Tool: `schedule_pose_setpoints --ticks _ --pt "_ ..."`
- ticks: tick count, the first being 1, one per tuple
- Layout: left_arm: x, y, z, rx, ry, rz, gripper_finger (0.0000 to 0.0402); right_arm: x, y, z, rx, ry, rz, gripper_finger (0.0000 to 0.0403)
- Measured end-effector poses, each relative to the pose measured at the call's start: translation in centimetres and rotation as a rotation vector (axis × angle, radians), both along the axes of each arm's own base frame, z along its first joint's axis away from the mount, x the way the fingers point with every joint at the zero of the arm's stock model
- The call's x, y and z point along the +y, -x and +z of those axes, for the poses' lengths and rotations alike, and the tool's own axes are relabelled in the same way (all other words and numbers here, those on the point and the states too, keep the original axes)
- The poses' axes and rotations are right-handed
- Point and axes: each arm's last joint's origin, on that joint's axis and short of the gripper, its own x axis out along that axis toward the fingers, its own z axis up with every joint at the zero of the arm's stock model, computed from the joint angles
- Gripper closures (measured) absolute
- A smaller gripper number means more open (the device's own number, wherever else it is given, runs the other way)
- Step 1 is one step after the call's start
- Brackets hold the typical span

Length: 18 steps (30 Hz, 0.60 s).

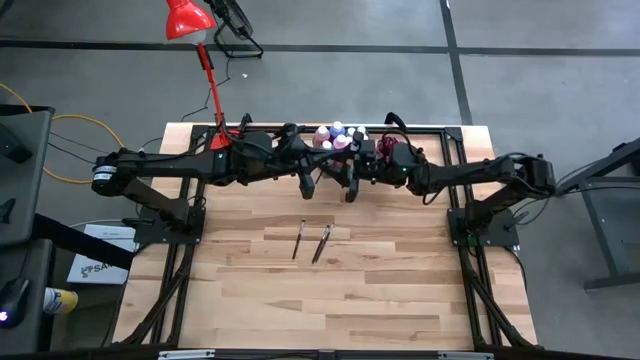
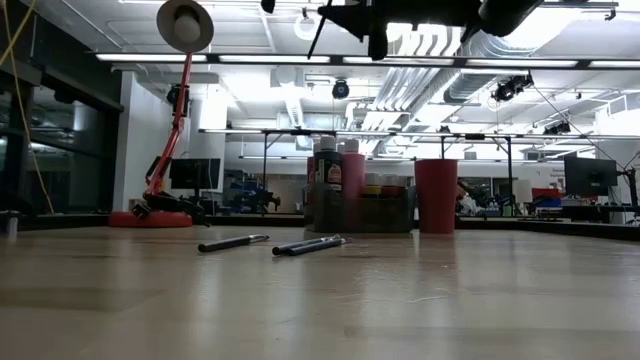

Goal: Pick & Place Paint Supplies
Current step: Put the black paintbrush into the red cup

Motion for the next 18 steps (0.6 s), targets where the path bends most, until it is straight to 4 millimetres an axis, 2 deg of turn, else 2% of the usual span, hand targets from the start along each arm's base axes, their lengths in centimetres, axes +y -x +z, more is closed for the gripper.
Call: schedule_pose_setpoints --ticks 3,9,15,18 --pt "0.00 0.01 0.02 -0.002 -0.002 0.000 0.0401 -0.14 0.06 0.06 0.003 -0.001 -0.007 0.0256" --pt "0.00 0.01 0.01 0.000 -0.002 0.000 0.0401 -0.10 0.04 0.00 0.009 0.000 0.002 0.0380" --pt "0.01 0.00 -0.06 0.014 -0.024 0.002 0.0399 -0.11 0.17 0.03 0.028 -0.007 -0.005 0.0391" --pt "0.06 0.03 -0.14 0.033 -0.052 0.019 0.0385 -0.19 0.48 0.05 0.066 -0.020 -0.057 0.0391"
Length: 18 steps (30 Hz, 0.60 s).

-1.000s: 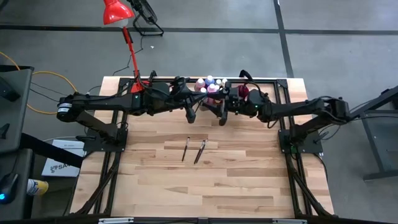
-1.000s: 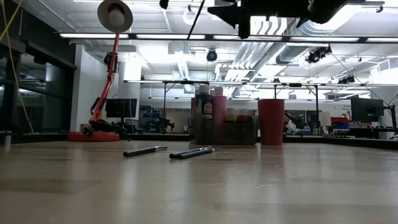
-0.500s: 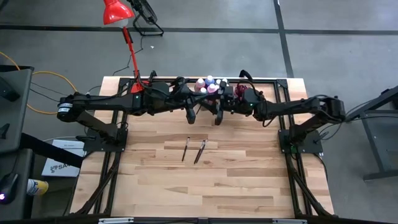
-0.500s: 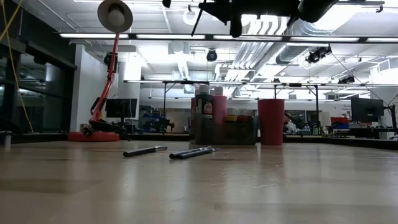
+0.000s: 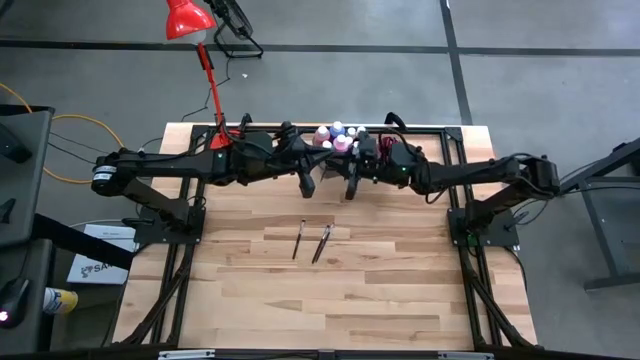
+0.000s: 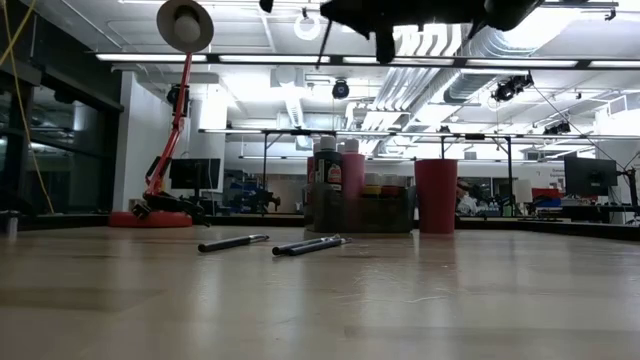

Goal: Pick & Place Paint Supplies
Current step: Put the black paintbrush into the red cup

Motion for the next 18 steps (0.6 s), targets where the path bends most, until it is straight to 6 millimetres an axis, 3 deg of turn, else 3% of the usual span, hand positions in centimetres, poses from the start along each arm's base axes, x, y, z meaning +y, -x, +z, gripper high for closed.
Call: schedule_pose_setpoints --ticks 5,11,14,18 --pt "0.1 0.2 0.1 0.018 -0.048 0.041 0.0327 -0.4 1.6 0.4 0.111 -0.021 -0.220 0.0391" --pt "0.1 0.8 0.3 0.059 -0.097 0.045 0.0244 -1.9 4.8 1.2 0.240 -0.008 -0.611 0.0391" --pt "0.1 0.8 -0.1 0.100 -0.101 0.044 0.0221 -3.4 6.5 1.2 0.321 -0.001 -0.788 0.0391" --pt "0.1 0.8 -0.2 0.111 -0.101 0.043 0.0215 -5.6 7.6 0.1 0.433 -0.030 -0.885 0.0391"
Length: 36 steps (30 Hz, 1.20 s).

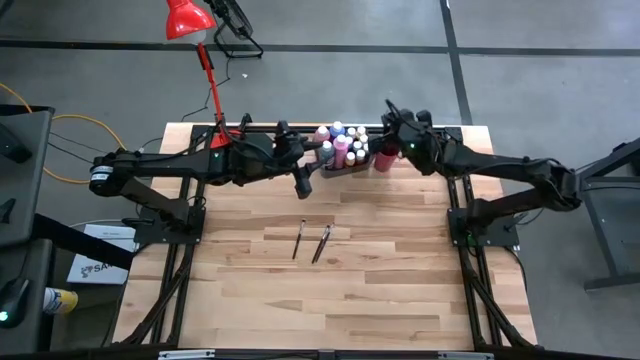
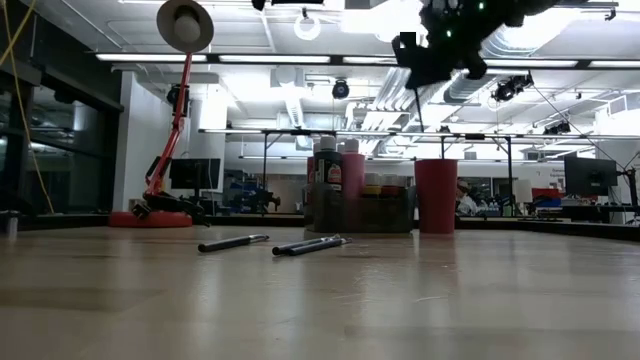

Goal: Pick & Place Paint Supplies
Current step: Put the black paintbrush into the red cup

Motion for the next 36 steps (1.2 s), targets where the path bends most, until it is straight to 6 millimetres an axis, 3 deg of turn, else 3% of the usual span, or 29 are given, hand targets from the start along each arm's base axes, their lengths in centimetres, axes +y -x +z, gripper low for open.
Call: schedule_pose_setpoints --ticks 6,14,19,36 --pt "0.0 0.1 -0.3 0.034 0.001 0.003 0.0215 -2.1 0.9 -2.1 0.034 -0.092 -0.097 0.0392" --pt "0.0 0.1 -0.4 0.048 0.002 0.003 0.0215 -2.3 2.0 -6.1 0.013 -0.179 -0.106 0.0392" --pt "0.0 0.1 -0.5 0.059 0.003 0.003 0.0215 -2.3 2.1 -6.7 -0.037 -0.161 -0.104 0.0387" --pt "0.1 0.4 -1.3 0.128 0.031 0.055 0.0215 -2.2 2.2 -6.4 -0.022 -0.154 -0.076 0.0299"
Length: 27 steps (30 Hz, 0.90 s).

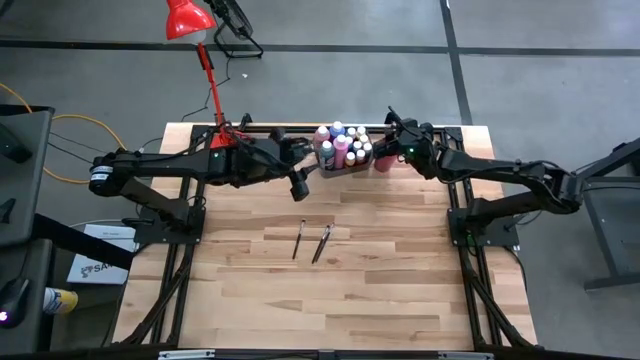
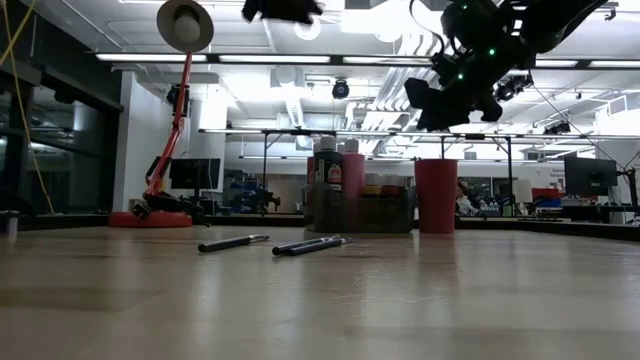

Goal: Pick & Place Paint Supplies
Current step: Put the black paintbrush into the red cup

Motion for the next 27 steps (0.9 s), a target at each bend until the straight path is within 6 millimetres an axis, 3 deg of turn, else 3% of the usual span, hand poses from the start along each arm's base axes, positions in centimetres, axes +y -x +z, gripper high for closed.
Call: schedule_pose_setpoints --ticks 10,17,27 --pt "-0.2 1.5 -6.6 0.432 0.458 0.290 0.0215 2.3 2.3 3.3 -0.105 0.014 0.118 0.0270" --pt "-0.2 -1.4 -11.5 0.616 0.563 0.326 0.0215 3.5 3.4 4.8 -0.165 0.042 0.153 0.0272" --pt "-0.2 -4.7 -17.9 0.744 0.651 0.390 0.0215 3.7 3.7 4.9 -0.171 0.030 0.165 0.0272"
